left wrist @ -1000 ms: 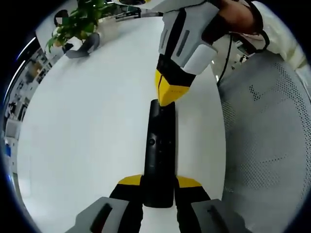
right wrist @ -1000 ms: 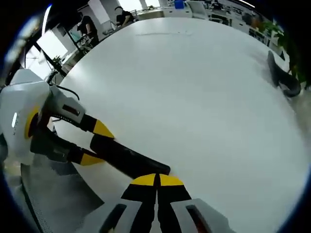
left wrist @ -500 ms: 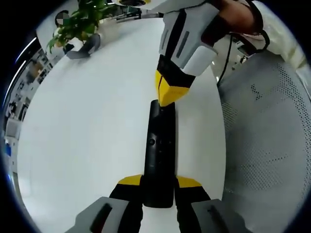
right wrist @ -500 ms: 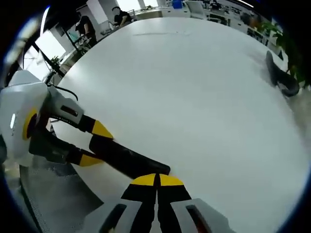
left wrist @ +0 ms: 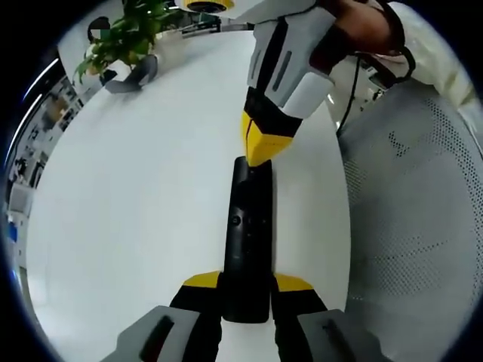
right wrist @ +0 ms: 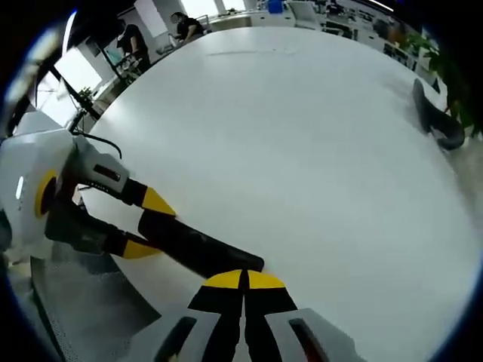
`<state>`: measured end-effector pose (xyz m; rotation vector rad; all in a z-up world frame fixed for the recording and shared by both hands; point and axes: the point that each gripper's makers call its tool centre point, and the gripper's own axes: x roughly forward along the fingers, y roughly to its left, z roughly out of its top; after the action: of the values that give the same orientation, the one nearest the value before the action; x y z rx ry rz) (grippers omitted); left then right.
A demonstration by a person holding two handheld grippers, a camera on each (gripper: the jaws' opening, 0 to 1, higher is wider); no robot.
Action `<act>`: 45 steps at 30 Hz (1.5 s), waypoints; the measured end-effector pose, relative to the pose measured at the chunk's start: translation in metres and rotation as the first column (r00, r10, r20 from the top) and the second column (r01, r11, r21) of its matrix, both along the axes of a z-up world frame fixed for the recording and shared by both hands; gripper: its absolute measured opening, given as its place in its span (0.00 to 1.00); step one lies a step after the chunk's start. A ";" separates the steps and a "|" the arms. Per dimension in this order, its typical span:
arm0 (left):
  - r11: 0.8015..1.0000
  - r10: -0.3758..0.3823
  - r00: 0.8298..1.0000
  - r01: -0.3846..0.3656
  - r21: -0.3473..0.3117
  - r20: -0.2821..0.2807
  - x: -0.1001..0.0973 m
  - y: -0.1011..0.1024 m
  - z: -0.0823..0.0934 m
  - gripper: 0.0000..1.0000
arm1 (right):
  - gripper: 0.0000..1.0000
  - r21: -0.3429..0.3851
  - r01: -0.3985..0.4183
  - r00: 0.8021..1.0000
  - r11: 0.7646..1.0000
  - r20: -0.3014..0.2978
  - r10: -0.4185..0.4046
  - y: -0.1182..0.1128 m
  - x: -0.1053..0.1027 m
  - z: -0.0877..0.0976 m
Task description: Press the specified remote control buttons in sequence, fully releasing each button before pressing the next.
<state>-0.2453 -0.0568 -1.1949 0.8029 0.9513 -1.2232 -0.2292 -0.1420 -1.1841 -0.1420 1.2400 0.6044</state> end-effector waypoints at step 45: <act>0.998 0.022 1.000 -0.022 -0.054 -0.003 -0.010 0.011 0.000 0.24 | 0.00 0.041 0.018 0.996 0.999 -0.093 -0.014 0.012 -0.003 0.000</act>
<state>-0.2551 -0.0458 -1.1951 0.7470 0.9228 -1.2261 -0.2324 -0.1303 -1.1846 -0.0695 1.3160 0.6288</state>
